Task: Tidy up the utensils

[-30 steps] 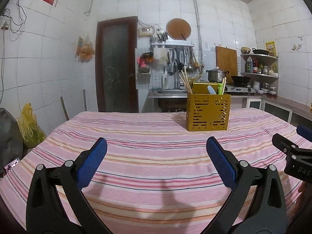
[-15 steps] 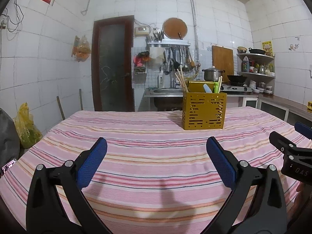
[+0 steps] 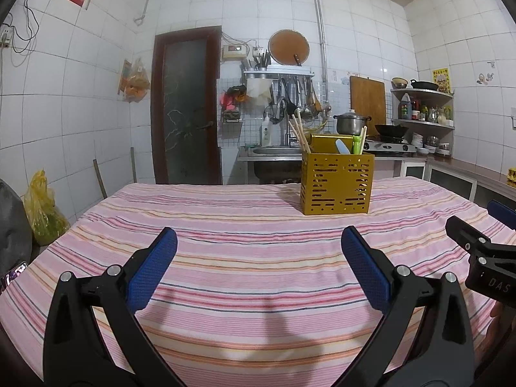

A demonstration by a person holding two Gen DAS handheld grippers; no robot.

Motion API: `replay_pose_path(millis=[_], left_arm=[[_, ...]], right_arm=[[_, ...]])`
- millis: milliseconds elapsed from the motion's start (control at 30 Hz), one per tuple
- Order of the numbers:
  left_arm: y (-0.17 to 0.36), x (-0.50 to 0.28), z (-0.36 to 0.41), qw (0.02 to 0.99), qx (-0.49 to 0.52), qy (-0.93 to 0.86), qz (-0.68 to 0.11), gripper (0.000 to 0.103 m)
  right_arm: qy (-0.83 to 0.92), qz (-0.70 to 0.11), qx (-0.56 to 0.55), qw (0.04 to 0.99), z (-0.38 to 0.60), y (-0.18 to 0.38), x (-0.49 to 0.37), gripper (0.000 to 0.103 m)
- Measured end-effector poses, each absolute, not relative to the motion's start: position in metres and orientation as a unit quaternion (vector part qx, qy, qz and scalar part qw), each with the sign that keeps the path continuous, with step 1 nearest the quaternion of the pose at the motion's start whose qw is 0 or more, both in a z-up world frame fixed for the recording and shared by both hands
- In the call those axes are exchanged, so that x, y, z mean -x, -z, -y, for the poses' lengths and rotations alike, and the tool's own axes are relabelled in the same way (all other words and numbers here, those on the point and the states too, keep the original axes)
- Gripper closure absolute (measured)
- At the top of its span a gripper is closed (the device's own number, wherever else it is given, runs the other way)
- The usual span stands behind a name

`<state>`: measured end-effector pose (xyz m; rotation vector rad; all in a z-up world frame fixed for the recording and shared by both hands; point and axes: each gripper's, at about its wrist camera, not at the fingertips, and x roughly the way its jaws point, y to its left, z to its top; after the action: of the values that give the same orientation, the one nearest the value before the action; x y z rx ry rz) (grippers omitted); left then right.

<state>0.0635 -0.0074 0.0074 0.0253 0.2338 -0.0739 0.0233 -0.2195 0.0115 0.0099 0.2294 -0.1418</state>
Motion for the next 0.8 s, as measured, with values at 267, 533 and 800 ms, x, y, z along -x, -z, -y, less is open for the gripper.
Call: replay_pose_path(millis=[267,533,800], left_arm=[[-0.0088,-0.0639,0.0073,0.993,-0.015,0.038,-0.115,0.005],[-0.0089,-0.0637,0.0073,0.993,-0.014,0.037,-0.115,0.005],[-0.0088,-0.0639,0.0073,0.993,-0.015,0.037,-0.115,0.005]], right_arm=[[0.071,-0.113,-0.003,0.991,0.2192,-0.0128,-0.0243,0.004],[0.071,-0.113,-0.004,0.991,0.2194,-0.013,-0.0241,0.004],[0.072,-0.112,-0.002,0.991,0.2193,-0.0131,-0.0244,0.004]])
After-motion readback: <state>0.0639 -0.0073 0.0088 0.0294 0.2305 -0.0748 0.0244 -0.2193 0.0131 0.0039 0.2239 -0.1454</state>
